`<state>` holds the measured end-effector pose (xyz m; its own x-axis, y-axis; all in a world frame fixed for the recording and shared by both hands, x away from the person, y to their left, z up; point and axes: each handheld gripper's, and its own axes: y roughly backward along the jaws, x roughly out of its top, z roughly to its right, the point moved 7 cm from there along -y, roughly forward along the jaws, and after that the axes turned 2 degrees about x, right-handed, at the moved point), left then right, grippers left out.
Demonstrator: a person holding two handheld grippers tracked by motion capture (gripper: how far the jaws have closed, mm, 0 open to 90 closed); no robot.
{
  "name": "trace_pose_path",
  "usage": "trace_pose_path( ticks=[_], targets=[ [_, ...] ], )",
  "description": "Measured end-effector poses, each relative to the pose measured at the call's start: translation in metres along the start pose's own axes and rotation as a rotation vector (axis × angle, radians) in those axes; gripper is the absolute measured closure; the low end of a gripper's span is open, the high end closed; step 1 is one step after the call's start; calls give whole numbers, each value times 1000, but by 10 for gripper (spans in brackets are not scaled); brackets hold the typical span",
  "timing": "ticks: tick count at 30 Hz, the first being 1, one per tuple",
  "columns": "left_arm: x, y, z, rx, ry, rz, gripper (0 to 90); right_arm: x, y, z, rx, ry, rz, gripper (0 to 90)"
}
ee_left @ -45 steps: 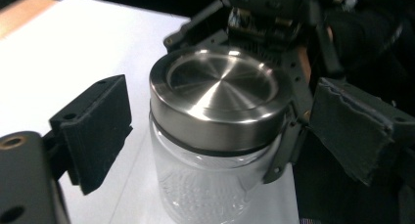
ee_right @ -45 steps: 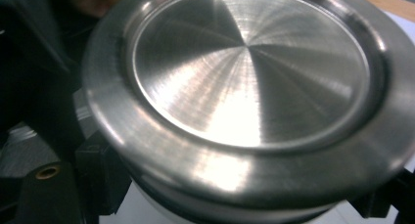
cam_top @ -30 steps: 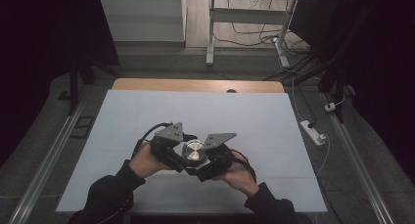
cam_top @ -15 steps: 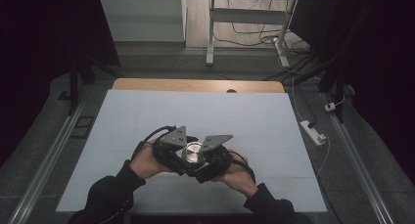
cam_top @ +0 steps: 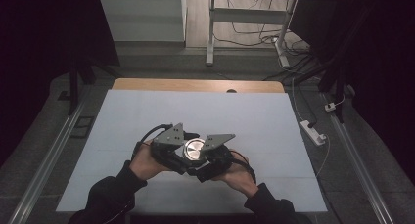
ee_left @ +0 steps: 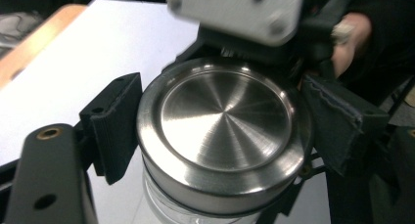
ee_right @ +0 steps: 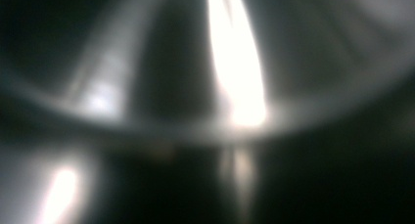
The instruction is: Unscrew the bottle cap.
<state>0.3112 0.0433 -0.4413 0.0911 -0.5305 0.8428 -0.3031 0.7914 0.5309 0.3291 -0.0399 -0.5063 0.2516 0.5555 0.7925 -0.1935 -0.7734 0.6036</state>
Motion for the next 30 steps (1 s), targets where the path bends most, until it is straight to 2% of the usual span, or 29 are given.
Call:
trace_pose_path(
  ticks=[4,5,12,18,25,30],
  targets=[
    [1,4,0,8,-2,-3,207,2,3,3,0,-11,20,152],
    [1,7,-3,15,9,3,207,3,4,3,0,-13,27,152],
    [0,16,-6,-11,58,46,207,5,11,8,-19,-21,63,152],
    [0,23,2,-33,75,74,207,7,16,14,-43,-22,86,152],
    [-3,26,10,-55,70,81,207,7,20,22,-83,-25,89,153],
    [-8,27,13,-53,78,89,207,7,21,27,-104,-25,90,152]
  ],
)
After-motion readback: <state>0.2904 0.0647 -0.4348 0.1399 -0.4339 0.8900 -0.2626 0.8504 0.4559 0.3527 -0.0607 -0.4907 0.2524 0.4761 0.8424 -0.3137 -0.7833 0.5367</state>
